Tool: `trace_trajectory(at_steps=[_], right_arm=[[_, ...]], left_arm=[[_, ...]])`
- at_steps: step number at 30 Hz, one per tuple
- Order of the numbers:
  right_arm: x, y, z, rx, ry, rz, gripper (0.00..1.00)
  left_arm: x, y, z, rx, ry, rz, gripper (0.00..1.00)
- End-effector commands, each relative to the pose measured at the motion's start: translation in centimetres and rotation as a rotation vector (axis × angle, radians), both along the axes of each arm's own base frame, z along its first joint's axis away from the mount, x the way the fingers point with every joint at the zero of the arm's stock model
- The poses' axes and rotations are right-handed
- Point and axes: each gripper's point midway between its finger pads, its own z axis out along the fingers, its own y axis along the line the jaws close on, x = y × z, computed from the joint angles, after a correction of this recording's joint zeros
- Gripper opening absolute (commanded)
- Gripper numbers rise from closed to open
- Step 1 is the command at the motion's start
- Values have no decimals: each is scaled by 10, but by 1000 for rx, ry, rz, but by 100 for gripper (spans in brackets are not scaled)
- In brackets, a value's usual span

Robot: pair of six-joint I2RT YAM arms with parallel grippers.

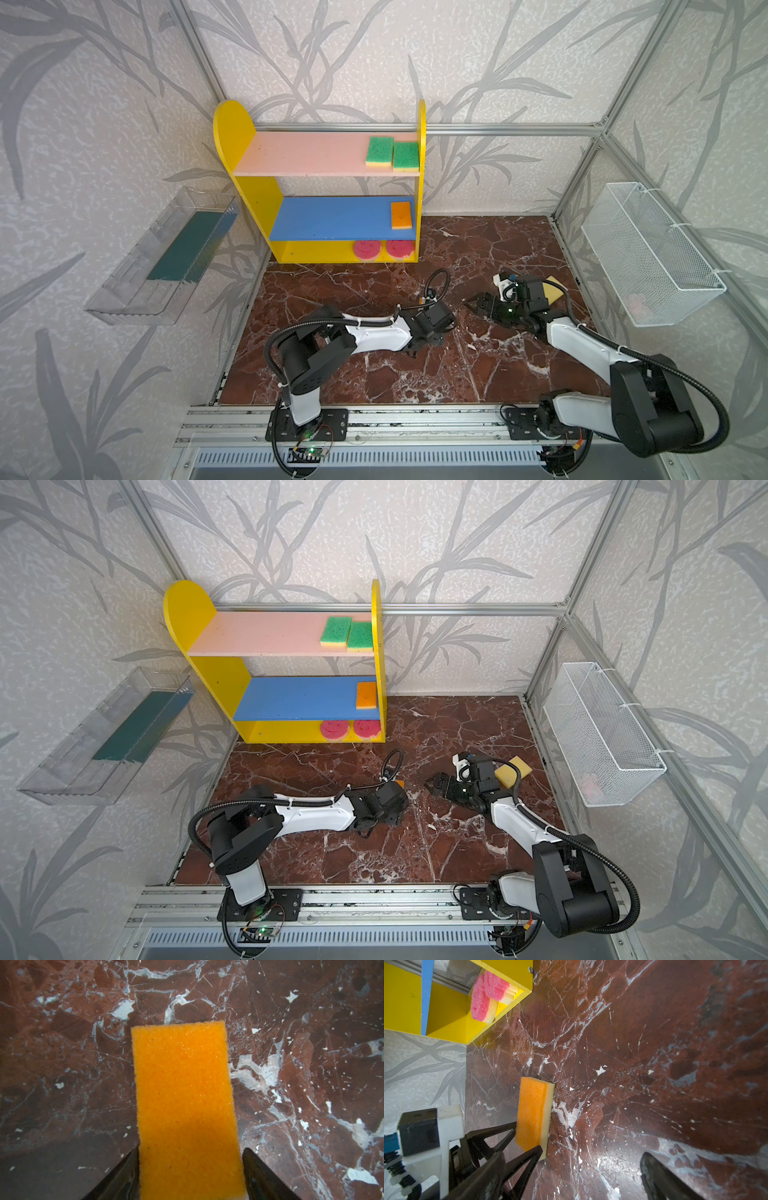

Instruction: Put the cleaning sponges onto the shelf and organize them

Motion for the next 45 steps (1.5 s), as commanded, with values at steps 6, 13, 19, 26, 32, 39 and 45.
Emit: trace_trajectory(at_steps=[6, 13, 19, 26, 32, 39, 45], right_arm=[[-3, -2, -2, -12, 3, 1, 99], [2, 1, 7, 20, -20, -8, 99], [4, 2, 11, 23, -35, -9, 99], [2, 1, 7, 16, -37, -2, 99], [0, 1, 4, 12, -28, 5, 99], [-1, 1, 1, 6, -26, 6, 99], [-1, 1, 0, 8, -24, 8, 99]], left_arm=[[3, 21, 28, 38, -55, 72, 77], [13, 57, 83, -8, -176, 129, 77], [20, 77, 119, -63, -233, 124, 82], [2, 36, 85, -103, -113, -42, 98], [-2, 15, 50, -94, -14, -60, 100], [-1, 8, 20, -71, 44, -55, 100], [-1, 1, 11, -69, 59, -70, 100]])
